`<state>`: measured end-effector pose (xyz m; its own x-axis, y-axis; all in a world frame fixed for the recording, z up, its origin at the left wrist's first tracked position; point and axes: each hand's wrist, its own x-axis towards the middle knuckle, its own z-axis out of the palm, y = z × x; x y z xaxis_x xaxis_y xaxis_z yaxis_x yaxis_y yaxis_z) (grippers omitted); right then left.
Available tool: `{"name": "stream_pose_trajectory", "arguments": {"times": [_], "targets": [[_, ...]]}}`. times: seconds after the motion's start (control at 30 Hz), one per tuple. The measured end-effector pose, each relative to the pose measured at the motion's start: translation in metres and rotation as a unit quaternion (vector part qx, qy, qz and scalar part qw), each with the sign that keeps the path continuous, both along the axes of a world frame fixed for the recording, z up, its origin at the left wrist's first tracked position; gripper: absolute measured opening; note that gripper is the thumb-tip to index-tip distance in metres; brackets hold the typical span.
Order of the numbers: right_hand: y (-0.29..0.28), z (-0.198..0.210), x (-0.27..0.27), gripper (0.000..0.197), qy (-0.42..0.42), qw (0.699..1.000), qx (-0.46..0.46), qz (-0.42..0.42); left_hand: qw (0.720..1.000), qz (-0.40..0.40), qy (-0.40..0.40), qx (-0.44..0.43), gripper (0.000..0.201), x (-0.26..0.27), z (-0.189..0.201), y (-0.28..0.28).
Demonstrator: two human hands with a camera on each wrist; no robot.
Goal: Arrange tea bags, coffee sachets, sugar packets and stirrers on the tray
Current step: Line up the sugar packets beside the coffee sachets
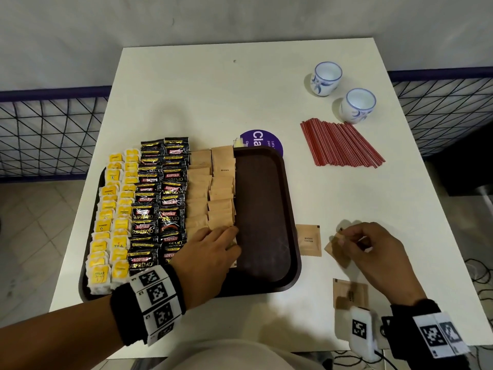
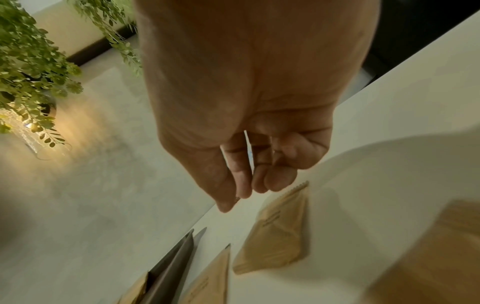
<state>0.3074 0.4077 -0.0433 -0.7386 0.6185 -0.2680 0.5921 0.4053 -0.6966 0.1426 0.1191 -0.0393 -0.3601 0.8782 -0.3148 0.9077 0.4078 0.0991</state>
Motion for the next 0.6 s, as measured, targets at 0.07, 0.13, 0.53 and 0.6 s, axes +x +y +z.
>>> {"name": "stream_pose_trajectory", "arguments": {"times": [0.07,0.13,0.53,0.6], "targets": [[-0.004,0.004,-0.005,0.013,0.016,0.999,-0.028,0.002,1.0,0.0,0.004,-0.005,0.048,0.001,0.0,0.0],[-0.014,0.009,-0.02,0.013,0.029,0.998,-0.053,0.017,1.0,0.001,0.006,-0.009,0.05,0.001,0.001,-0.001],[-0.089,-0.007,-0.189,0.042,-0.037,0.967,-0.2,0.154,1.0,-0.016,0.002,-0.026,0.048,-0.002,0.006,-0.001],[-0.092,-0.009,-0.201,0.043,-0.051,0.968,-0.202,0.142,1.0,-0.017,0.004,-0.004,0.036,-0.002,0.005,-0.001]]}}
